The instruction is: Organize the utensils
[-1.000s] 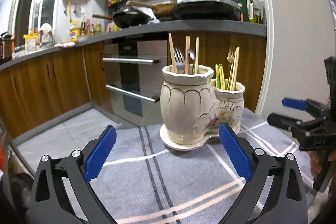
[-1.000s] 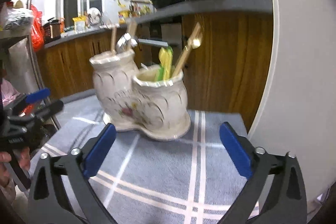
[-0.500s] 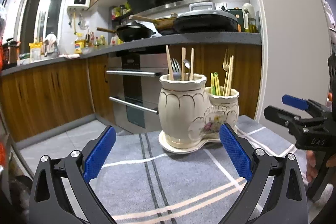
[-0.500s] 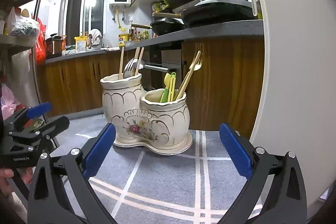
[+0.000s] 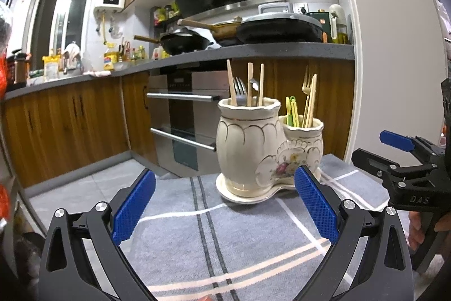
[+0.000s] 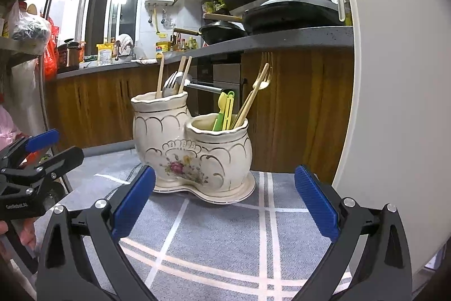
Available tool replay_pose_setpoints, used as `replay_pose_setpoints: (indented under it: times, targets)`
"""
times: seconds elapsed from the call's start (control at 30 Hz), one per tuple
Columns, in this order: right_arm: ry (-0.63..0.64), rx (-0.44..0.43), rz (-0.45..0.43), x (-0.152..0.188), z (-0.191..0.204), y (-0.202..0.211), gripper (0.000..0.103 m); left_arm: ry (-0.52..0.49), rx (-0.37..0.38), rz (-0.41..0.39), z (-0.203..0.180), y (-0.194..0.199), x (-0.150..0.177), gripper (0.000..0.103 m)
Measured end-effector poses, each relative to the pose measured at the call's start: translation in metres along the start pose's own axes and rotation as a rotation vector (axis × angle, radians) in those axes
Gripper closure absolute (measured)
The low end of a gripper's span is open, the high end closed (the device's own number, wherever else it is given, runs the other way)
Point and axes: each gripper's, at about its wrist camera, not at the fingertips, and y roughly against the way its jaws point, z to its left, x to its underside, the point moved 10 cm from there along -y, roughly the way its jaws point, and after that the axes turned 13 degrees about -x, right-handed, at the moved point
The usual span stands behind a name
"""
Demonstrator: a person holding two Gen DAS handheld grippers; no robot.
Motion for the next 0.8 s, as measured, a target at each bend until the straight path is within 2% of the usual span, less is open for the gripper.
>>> replay_pose_setpoints:
  times: [0.8]
  targets:
    - [0.001,0.0,0.0,0.0003,0.0007,-0.0006,0.006,0.006,-0.027,0.014,0.0061,-0.001,0.0024,0.005]
